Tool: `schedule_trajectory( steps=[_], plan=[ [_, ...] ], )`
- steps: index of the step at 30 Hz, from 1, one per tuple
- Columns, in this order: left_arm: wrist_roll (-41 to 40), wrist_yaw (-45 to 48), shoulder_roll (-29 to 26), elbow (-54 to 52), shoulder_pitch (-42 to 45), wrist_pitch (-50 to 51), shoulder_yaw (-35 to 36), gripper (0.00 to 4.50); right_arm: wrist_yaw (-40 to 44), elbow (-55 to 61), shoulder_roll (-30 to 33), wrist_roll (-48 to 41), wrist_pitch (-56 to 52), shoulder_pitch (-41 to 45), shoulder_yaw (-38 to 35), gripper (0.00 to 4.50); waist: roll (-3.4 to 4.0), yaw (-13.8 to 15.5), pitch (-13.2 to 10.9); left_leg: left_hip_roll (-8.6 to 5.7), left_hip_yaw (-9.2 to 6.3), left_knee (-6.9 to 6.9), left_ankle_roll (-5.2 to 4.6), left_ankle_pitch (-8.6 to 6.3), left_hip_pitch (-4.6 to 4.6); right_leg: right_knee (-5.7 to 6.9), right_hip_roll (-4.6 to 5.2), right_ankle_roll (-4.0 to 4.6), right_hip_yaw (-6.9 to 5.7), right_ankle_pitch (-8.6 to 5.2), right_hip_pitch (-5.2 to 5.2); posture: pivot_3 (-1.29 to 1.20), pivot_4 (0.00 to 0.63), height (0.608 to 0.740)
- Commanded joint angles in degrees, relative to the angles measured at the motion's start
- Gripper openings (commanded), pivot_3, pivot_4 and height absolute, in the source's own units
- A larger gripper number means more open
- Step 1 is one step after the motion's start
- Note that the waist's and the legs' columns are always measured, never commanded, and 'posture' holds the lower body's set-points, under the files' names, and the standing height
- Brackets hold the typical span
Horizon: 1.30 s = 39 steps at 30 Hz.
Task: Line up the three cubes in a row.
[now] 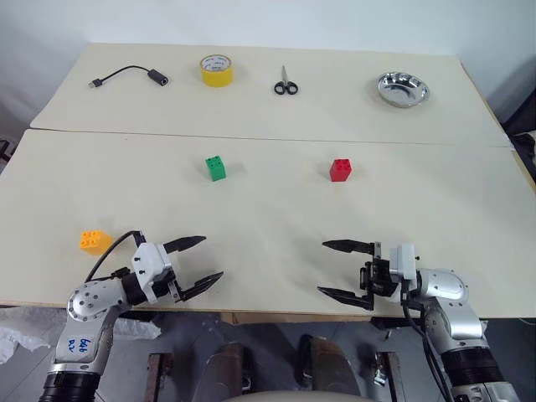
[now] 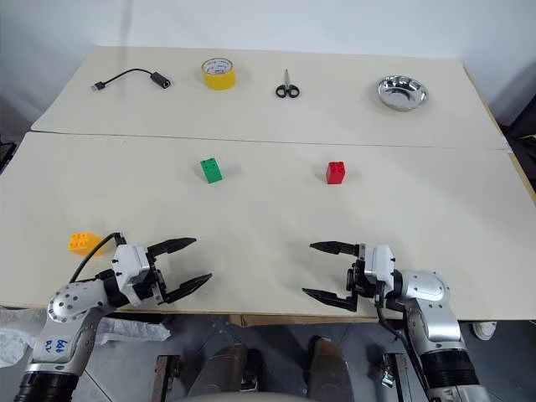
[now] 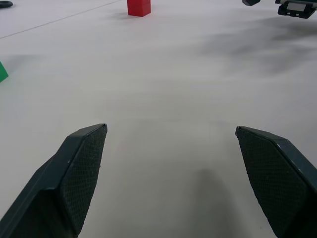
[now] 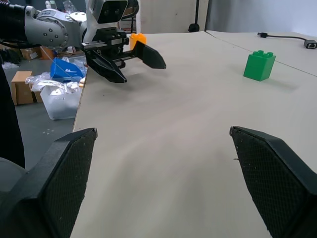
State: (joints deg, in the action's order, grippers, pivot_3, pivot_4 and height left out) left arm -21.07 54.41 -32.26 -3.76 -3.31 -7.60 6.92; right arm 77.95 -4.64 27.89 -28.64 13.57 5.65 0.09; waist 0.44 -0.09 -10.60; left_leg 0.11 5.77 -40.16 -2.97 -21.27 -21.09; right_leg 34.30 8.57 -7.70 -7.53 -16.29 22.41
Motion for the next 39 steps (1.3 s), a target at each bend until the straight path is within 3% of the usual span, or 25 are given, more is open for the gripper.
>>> schedule_trajectory(
  steps=[1, 5, 9, 13, 16, 20, 29, 33, 39],
  plan=[
    [-0.4, -0.1, -0.2, -0.9, -0.2, -2.6, 1.8, 4.40, -0.2, 1.4, 0.1, -0.7, 0.2, 0.4, -0.6, 4.50, 0.00, 0.0, 0.0, 0.00, 0.00, 0.00, 0.00, 0.00, 0.00, 0.00, 0.00, 0.00, 0.00, 0.00, 0.00, 0.00, 0.150, 0.740],
    [-3.3, 0.0, 0.2, -1.1, 0.0, -0.3, 2.8, 4.40, -4.1, 3.3, 0.3, -1.4, 0.1, -0.8, -3.5, 4.50, 0.00, 0.1, 0.0, 0.00, 0.00, 0.00, 0.00, 0.00, 0.00, 0.00, 0.00, 0.00, 0.00, 0.00, 0.00, 0.00, 0.150, 0.740],
    [-9.9, 0.9, -2.2, -4.3, -0.6, 10.9, 3.8, 4.40, -11.0, 5.9, 1.1, -4.2, -2.6, -3.6, -10.2, 4.50, 0.00, 0.1, 0.0, 0.00, -0.06, -0.01, 0.00, 0.00, -0.02, 0.02, 0.01, 0.00, -0.01, 0.00, 0.00, 0.00, 0.150, 0.740],
    [-11.6, -3.6, 1.6, -6.0, 2.3, 10.4, 5.5, 4.40, -23.7, 2.9, -0.6, -5.0, -1.8, -5.8, -21.4, 4.50, 0.00, 0.3, 0.0, -0.02, -0.10, -0.02, 0.00, 0.00, -0.02, 0.02, 0.01, 0.00, 0.01, 0.00, -0.03, 0.00, 0.150, 0.740],
    [-11.3, -2.9, 3.4, -7.2, 3.6, 10.2, 4.0, 4.40, -30.5, -0.4, -2.9, -2.0, 2.2, -5.8, -25.3, 4.50, -0.02, 0.2, 0.0, -0.05, -0.09, -0.02, 0.00, 0.00, -0.01, 0.03, 0.01, 0.00, 0.02, 0.00, -0.04, 0.00, 0.150, 0.740],
    [-9.4, -0.6, 5.0, -4.4, 5.1, 8.2, 1.5, 4.40, -35.8, 2.8, -5.1, 4.3, 2.6, -3.5, -20.6, 4.50, 0.13, -0.4, 0.1, -0.01, 0.13, 0.06, 0.03, 0.01, 0.01, 0.03, -0.05, 0.00, 0.13, 0.00, 0.06, 0.00, 0.150, 0.740],
    [-7.1, 1.6, 4.8, -0.6, 8.9, 5.7, 0.3, 4.40, -51.8, 14.6, -5.1, 11.8, -26.2, 9.4, -8.4, 4.50, 0.17, -1.2, 0.1, 0.03, 0.12, 0.04, 0.11, 0.12, 0.00, 0.25, -0.04, 0.02, 0.21, -0.02, 0.18, 0.00, 0.150, 0.740],
    [-5.5, 1.9, 4.7, -0.7, 8.6, 4.9, -0.8, 4.40, -59.6, 10.5, -5.8, 17.1, -40.3, 20.7, -4.5, 4.50, 0.18, -1.2, 0.1, -0.07, 0.05, 0.03, 0.07, 0.13, -0.12, 0.24, 0.02, 0.02, 0.19, -0.02, 0.21, 0.00, 0.150, 0.740],
    [-4.4, 1.6, 5.2, -1.0, 8.3, 4.7, -2.4, 4.40, -64.8, -1.0, -9.7, 20.0, -46.6, 30.8, -2.8, 4.50, 0.18, -1.4, 0.1, -0.03, -0.08, 0.11, 0.08, 0.13, -0.12, 0.30, -0.03, 0.04, 0.04, -0.03, 0.22, 0.00, 0.150, 0.740]
  ],
)
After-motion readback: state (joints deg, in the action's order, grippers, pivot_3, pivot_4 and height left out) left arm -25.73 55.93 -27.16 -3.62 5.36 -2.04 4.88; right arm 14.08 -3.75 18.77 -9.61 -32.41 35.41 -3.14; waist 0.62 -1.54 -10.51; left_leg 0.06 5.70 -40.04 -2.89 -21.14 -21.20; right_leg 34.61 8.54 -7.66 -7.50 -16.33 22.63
